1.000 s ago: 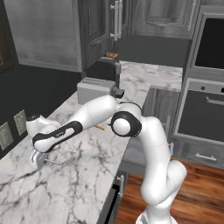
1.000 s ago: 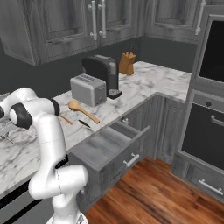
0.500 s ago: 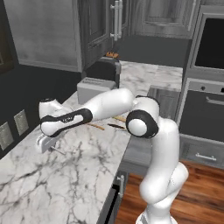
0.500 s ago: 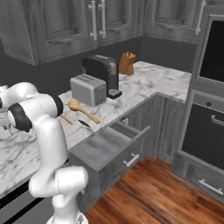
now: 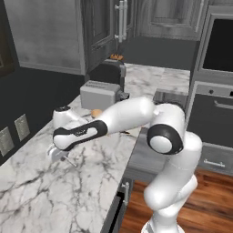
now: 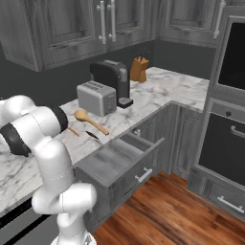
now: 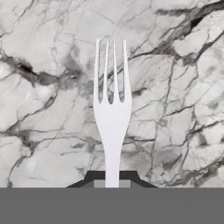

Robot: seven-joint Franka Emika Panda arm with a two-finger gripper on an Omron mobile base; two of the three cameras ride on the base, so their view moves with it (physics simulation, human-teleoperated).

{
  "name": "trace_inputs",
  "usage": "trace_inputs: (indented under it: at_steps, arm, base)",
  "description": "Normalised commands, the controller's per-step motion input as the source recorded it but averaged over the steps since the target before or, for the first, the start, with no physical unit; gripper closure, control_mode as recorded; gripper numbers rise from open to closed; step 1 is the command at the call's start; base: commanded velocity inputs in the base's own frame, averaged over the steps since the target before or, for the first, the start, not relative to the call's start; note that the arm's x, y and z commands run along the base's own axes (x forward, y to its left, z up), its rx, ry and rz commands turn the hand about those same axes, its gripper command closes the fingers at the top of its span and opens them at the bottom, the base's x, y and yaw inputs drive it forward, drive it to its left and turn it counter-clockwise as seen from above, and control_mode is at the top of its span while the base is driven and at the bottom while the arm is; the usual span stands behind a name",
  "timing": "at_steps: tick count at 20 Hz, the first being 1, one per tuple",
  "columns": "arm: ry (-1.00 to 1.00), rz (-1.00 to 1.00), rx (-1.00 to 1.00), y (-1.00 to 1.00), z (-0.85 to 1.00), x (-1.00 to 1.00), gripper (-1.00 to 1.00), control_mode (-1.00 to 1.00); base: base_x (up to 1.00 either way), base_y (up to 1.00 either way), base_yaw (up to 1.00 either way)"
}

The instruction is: Organize the utensils by type. Pick up the wooden spoons from the counter and place them in the open cabinet. Then pick up the metallic utensils from the counter and place them in the open drawer.

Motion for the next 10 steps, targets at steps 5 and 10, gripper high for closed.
trace_inputs:
  at_steps: [5,10]
  arm:
    - [0.03,-0.22,0.00,-0.56,0.34,-0.16,1.00,-1.00]
    - [0.06,-0.25,0.00,-0.62,0.28,-0.09,1.00,-1.00]
  base:
    - [0.00,0.00,0.00]
    - [0.00,0.00,0.00]
